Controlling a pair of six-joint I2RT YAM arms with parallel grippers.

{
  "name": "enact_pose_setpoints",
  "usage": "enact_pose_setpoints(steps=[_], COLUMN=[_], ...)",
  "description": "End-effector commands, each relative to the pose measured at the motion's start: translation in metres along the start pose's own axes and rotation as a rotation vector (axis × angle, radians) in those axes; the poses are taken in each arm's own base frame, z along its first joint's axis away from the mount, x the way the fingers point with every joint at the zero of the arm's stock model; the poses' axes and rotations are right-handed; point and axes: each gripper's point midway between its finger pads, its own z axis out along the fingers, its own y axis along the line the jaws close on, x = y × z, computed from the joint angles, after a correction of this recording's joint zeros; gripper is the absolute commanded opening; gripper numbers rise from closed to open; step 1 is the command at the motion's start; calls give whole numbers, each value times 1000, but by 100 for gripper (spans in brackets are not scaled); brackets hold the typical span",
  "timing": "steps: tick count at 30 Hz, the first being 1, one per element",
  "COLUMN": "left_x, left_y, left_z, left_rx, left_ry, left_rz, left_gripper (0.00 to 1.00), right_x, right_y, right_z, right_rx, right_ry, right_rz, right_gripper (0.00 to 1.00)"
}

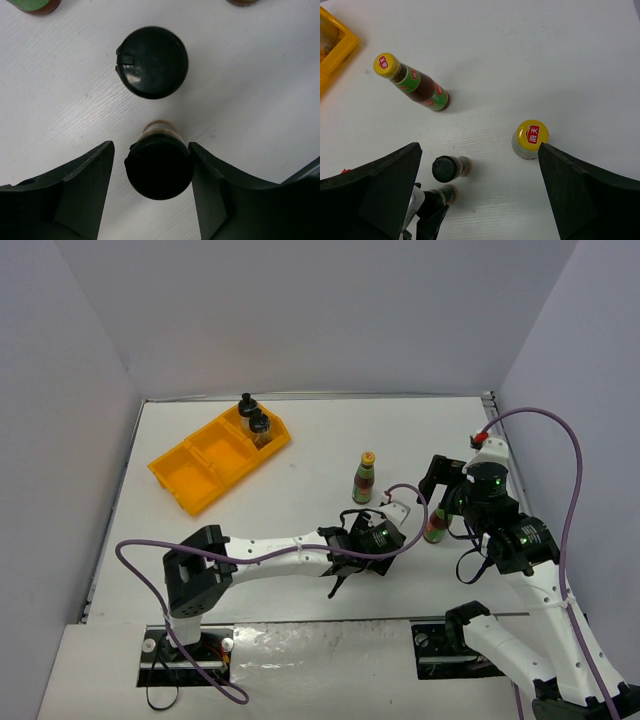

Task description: Organize the condiment bottles

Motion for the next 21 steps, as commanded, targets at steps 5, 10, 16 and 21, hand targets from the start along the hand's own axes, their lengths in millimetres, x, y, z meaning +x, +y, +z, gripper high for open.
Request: enact_pose_setpoints(steps=[5, 10, 16, 21], left_x=[-21, -24, -33, -47], left_y=[-4, -4, 2, 21], left_z=[-12, -13, -25, -50], left_rx=[12, 14, 4, -51], left_ry=[-75, -85, -110, -166], left_rz=[-53, -41, -46, -78], left_gripper=[44, 15, 0, 0], right_x=[-13, -12, -11, -11], right_y=[2, 2, 1, 1], right_z=[-2, -1, -1, 0], right_rx=[0, 2, 5, 8], right_ry=[-47, -45, -44, -42], right_rz=[3, 3, 2, -2], right_gripper=[100, 100, 100, 100])
